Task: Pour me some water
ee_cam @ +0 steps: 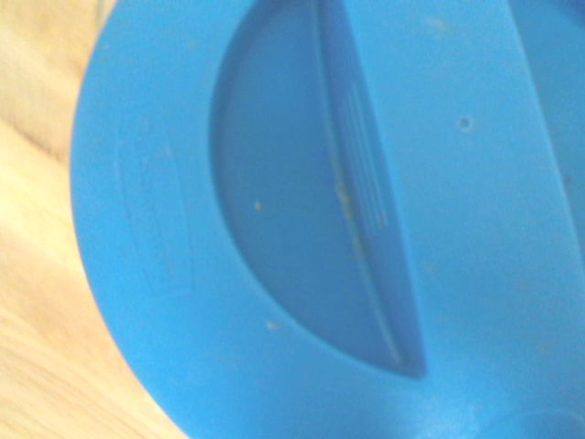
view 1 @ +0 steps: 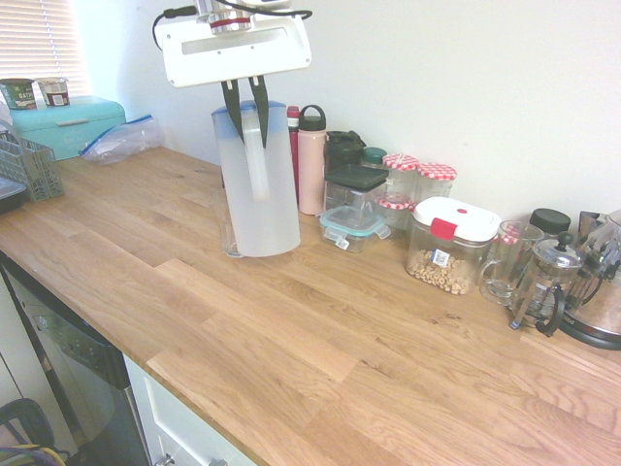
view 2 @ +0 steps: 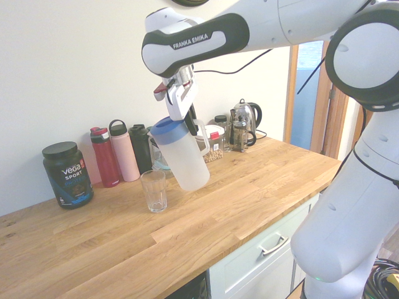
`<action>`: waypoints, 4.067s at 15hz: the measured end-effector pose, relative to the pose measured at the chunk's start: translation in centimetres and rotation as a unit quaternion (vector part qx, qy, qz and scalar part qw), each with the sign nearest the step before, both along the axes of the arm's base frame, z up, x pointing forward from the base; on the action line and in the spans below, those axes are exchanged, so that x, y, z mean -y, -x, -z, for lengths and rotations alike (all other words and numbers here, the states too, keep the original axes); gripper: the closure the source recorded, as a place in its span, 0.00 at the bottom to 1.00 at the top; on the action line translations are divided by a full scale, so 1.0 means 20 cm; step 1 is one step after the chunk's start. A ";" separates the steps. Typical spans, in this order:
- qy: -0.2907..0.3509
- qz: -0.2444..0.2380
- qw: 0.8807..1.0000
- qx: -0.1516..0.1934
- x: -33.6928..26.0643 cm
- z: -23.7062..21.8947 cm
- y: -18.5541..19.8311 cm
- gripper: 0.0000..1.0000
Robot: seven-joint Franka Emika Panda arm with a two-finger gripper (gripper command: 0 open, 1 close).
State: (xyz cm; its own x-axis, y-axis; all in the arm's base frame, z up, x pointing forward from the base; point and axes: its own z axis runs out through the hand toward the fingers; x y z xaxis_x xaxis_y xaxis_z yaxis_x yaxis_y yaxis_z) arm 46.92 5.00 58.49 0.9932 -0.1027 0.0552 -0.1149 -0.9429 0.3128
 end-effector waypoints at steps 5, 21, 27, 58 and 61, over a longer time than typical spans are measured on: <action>0.059 -0.029 0.997 -0.048 -0.09 0.14 -0.08 1.00; 0.221 -0.135 0.955 -0.143 -0.32 0.30 -0.15 1.00; 0.278 -0.155 0.936 -0.152 -0.41 0.39 -0.25 1.00; -0.123 0.167 0.972 0.110 1.24 0.14 0.14 1.00; -0.138 0.236 0.949 0.155 1.32 0.17 0.16 1.00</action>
